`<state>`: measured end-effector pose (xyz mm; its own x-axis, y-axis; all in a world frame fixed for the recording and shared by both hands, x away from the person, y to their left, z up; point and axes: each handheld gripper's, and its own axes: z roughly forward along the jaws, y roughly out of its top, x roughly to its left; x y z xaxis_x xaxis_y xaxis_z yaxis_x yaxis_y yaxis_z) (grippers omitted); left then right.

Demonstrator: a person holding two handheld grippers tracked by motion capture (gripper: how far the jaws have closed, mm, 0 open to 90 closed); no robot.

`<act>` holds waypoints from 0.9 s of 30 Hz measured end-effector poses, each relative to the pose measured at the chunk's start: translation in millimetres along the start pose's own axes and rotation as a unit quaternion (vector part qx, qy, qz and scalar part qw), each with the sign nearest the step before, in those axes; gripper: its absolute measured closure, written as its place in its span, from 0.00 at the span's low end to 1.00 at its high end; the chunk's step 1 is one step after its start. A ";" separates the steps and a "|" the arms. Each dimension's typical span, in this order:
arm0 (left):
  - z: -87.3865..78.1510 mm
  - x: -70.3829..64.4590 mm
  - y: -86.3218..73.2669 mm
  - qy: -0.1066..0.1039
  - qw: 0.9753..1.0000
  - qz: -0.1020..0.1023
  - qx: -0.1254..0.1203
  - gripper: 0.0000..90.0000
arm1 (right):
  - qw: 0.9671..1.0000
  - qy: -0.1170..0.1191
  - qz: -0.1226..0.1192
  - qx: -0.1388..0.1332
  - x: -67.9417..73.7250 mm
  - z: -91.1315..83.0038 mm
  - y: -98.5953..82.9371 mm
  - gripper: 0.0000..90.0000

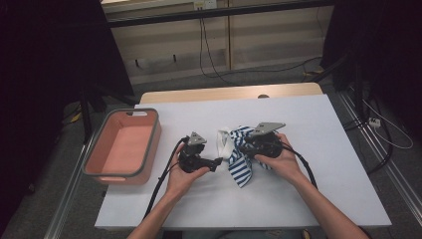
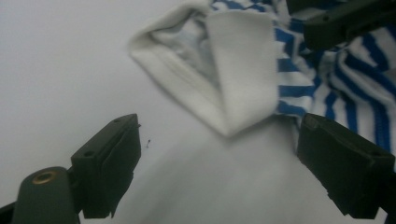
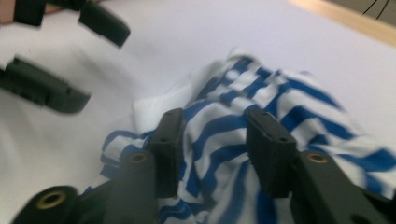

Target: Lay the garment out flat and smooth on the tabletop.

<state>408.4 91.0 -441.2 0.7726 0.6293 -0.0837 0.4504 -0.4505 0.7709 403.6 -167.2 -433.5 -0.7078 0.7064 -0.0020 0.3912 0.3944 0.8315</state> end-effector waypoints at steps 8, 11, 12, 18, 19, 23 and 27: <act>0.3 -16.4 3.6 -0.025 1.000 0.014 -0.007 0.37 | 0.999 -0.045 0.015 -0.017 -20.3 -28.1 -1.3 0.58; 1.7 -23.6 5.2 -0.045 0.999 0.022 -0.004 0.52 | 0.999 -0.047 0.018 -0.014 -21.6 -30.4 -3.9 0.57; 2.9 -26.6 5.3 -0.051 0.998 0.024 -0.003 0.57 | 0.999 -0.046 0.016 -0.011 -21.3 -29.6 -4.6 0.57; 17.2 -39.9 0.7 -0.070 0.997 0.038 0.020 0.62 | 0.999 -0.044 0.005 0.014 -18.0 -19.4 -9.8 0.61; 19.6 -40.4 -0.2 -0.069 0.997 0.037 0.022 0.62 | 0.999 -0.043 0.006 0.019 -17.5 -17.5 -11.1 0.62; 32.7 -39.9 -3.2 -0.057 0.997 0.029 0.036 0.65 | 0.998 -0.046 -0.002 0.033 -16.8 -13.0 -14.2 0.68; 32.9 -36.6 -3.8 -0.048 0.998 0.032 0.038 0.80 | 0.998 -0.045 -0.001 0.040 -17.7 -10.4 -17.8 0.77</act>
<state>393.1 48.8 -461.9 0.8386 0.5356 -0.0995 0.4287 -0.5362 0.7272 403.0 -192.8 -442.5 -0.6541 0.7542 -0.0577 0.4382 0.4400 0.7838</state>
